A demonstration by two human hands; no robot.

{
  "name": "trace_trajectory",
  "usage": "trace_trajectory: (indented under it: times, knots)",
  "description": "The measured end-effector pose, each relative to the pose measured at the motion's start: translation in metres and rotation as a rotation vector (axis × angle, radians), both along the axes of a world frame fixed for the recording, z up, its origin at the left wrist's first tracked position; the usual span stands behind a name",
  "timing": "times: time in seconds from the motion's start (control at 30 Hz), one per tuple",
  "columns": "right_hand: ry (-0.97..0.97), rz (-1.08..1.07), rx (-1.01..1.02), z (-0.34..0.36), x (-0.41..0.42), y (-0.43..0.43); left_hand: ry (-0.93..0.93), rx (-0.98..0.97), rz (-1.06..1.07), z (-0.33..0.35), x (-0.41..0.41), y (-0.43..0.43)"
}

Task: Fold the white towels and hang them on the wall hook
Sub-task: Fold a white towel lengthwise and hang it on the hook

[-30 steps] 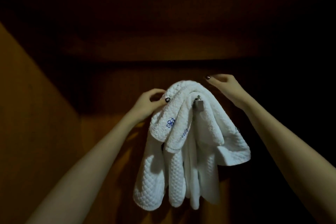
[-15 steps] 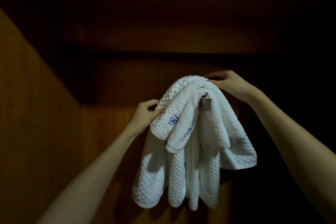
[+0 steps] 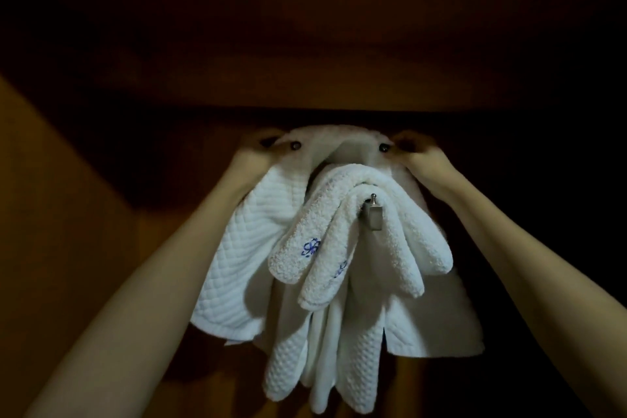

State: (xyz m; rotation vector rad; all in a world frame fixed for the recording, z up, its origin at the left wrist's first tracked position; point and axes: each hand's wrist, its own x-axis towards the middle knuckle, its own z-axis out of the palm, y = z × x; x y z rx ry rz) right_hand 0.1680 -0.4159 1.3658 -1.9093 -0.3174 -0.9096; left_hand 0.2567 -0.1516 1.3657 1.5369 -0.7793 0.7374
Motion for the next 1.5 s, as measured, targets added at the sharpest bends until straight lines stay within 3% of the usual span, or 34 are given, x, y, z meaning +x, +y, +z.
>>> trace_trajectory:
  times: [0.1, 0.2, 0.3, 0.43, 0.5, 0.57, 0.67, 0.77, 0.87, 0.97, 1.07, 1.17, 1.3, 1.5]
  knots:
    - [-0.061, -0.005, 0.093, -0.008, -0.004, -0.006, -0.045, 0.061, -0.014, 0.008, -0.010, -0.009]
    - [-0.057, 0.012, 0.026, -0.036, -0.012, -0.015, -0.004, 0.103, -0.072, -0.023, -0.014, -0.012]
    - [-0.034, 0.023, -0.026, -0.069, -0.016, -0.014, 0.056, -0.005, -0.155, -0.058, -0.018, -0.008]
    - [-0.071, 0.089, 0.365, -0.104, -0.031, -0.018, 0.251, -0.110, -0.268, -0.103, -0.030, 0.013]
    - [-0.080, 0.124, 0.550, -0.130, -0.038, -0.029, 0.272, -0.108, -0.206, -0.138, -0.038, 0.027]
    - [-0.057, 0.064, 0.595, -0.167, -0.040, -0.038, 0.234, -0.050, -0.112, -0.174, -0.050, 0.031]
    - [0.071, -0.069, 0.360, -0.226, -0.042, -0.042, 0.162, 0.061, 0.013, -0.207, -0.063, 0.014]
    - [0.153, 0.044, 0.109, -0.260, -0.045, -0.031, 0.047, 0.107, 0.175, -0.218, -0.060, 0.002]
    - [0.148, -0.120, -0.047, -0.261, -0.036, -0.025, 0.140, 0.011, 0.317, -0.222, -0.050, 0.009]
    - [0.108, -0.442, -0.081, -0.250, -0.027, -0.037, 0.088, 0.083, 0.464, -0.225, -0.046, 0.029]
    - [-0.041, -0.539, 0.054, -0.233, -0.025, -0.055, 0.034, 0.116, 0.568, -0.225, -0.042, 0.058]
    - [-0.103, -0.527, 0.138, -0.219, -0.026, -0.061, 0.030, 0.144, 0.602, -0.234, -0.039, 0.061]
    - [-0.069, -0.482, -0.042, -0.245, -0.026, -0.045, 0.198, 0.113, 0.522, -0.270, -0.048, 0.014]
    - [-0.042, -0.141, 0.005, -0.270, -0.037, -0.016, 0.281, 0.070, 0.397, -0.288, -0.071, -0.034]
